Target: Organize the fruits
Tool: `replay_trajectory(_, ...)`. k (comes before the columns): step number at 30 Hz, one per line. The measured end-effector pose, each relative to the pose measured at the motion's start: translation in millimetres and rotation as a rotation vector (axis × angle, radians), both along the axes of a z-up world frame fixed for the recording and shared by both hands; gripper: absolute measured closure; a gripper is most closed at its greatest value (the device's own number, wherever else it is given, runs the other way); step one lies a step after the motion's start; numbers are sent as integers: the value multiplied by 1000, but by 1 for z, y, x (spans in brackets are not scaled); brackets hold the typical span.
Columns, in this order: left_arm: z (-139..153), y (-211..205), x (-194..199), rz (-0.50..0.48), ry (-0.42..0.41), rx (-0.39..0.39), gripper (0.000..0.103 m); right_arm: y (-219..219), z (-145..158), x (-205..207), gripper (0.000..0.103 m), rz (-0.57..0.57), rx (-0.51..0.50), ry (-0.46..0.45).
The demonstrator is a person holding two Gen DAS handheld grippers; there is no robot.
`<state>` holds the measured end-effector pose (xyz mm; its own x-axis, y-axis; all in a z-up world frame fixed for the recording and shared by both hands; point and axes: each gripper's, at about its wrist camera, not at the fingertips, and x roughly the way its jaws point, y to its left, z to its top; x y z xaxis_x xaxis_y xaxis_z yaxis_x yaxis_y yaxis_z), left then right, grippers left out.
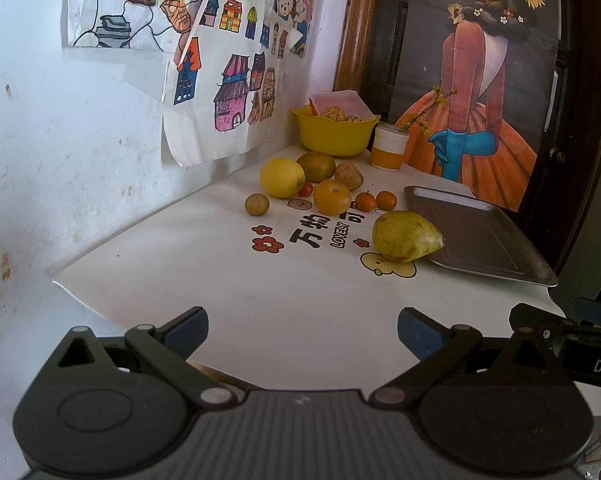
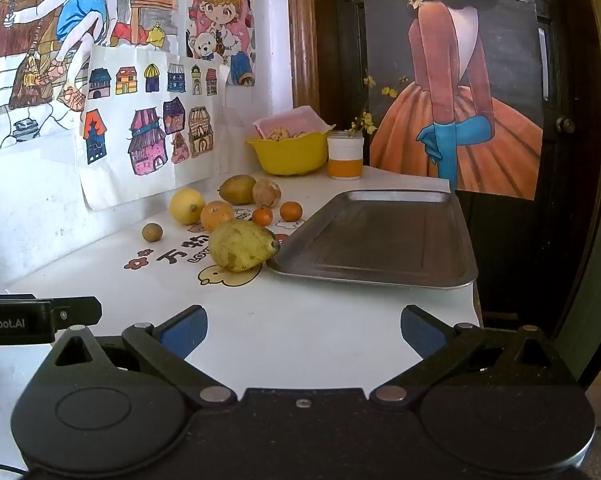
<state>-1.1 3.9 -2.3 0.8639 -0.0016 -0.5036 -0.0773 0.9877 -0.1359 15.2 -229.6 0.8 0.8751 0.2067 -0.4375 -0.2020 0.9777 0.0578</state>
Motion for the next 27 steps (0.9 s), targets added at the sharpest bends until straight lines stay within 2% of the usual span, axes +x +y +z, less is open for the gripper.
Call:
replay_trajectory(18,-1,0,1,1,4,-2,0,0,-2,2,1,5,-1,7)
replay_trajectory(27,-5,2,9,18,33,10,0,5,-3,7,1,24,-13,33)
